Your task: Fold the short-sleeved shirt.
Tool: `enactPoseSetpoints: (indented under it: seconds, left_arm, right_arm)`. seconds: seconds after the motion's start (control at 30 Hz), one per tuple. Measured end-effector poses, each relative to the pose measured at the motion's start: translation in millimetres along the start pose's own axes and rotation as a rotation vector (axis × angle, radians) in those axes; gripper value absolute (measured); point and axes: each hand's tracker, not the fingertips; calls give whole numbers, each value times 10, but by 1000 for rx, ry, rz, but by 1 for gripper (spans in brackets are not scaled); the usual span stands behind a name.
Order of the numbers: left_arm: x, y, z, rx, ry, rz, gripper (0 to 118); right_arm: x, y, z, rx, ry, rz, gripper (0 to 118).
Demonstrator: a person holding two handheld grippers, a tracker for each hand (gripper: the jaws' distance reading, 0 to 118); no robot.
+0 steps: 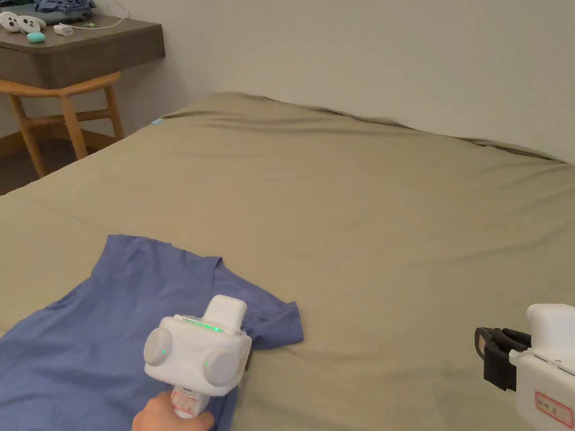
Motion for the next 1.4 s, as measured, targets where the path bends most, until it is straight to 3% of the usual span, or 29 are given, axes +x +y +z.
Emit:
enactPoseSetpoints:
  seconds: [0.13, 0.23, 0.3, 0.47, 0.6, 0.7, 0.83, 1.0, 1.17, 1.23, 1.27, 1.3, 1.33, 1.4]
  left_arm:
    - [-224, -11, 95, 42, -162, 274, 7]
    - [-147, -27, 333, 150, -296, 422, 7]
    - [41, 83, 569, 164, -220, 340, 7]
    - [644, 497, 996, 218, -245, 153, 7]
    - [1455, 719, 1117, 231, -382, 57, 7]
    - [2409, 743, 1163, 196, -474, -94, 7]
    - [3796, 396, 1228, 75, -704, -279, 7]
    - [5220, -415, 1474, -38, -860, -587, 7]
    - [5792, -1188, 1419, -113, -873, -842, 7]
    - [5766, -1264, 1263, -146, -857, -828, 7]
    - [5678, -1251, 1273, -192, -863, -777, 27]
    - [5630, -1216, 1218, -232, -862, -728, 66]
    - [5568, -1179, 1172, -262, -853, -684, 87]
    - [5363, -1071, 1196, -227, -851, -614, 87]
  right_arm:
    - [99, -95, 147, 6, 14, -25, 2]
    - [317, -168, 492, 62, 28, -101, 2]
    - [541, -213, 795, 85, 28, -150, 2]
    - [1080, -437, 1733, 153, -153, -169, 2]
    - [1459, -728, 2527, 172, -318, -203, 2]
    - [1693, -1011, 3088, 177, -433, -238, 2]
    - [1917, -1356, 3609, 138, -613, -250, 2]
    - [2120, -1654, 4041, 137, -679, -317, 2]
    - [2302, -1848, 4233, 125, -726, -352, 2]
    - [2303, -1880, 4219, 116, -730, -349, 2]
    - [2315, -1888, 4203, 114, -727, -347, 2]
    - [2324, -1887, 4177, 115, -718, -348, 2]
    - [2284, -1879, 4133, 116, -703, -350, 2]
    - [2269, -1853, 4054, 126, -668, -359, 2]
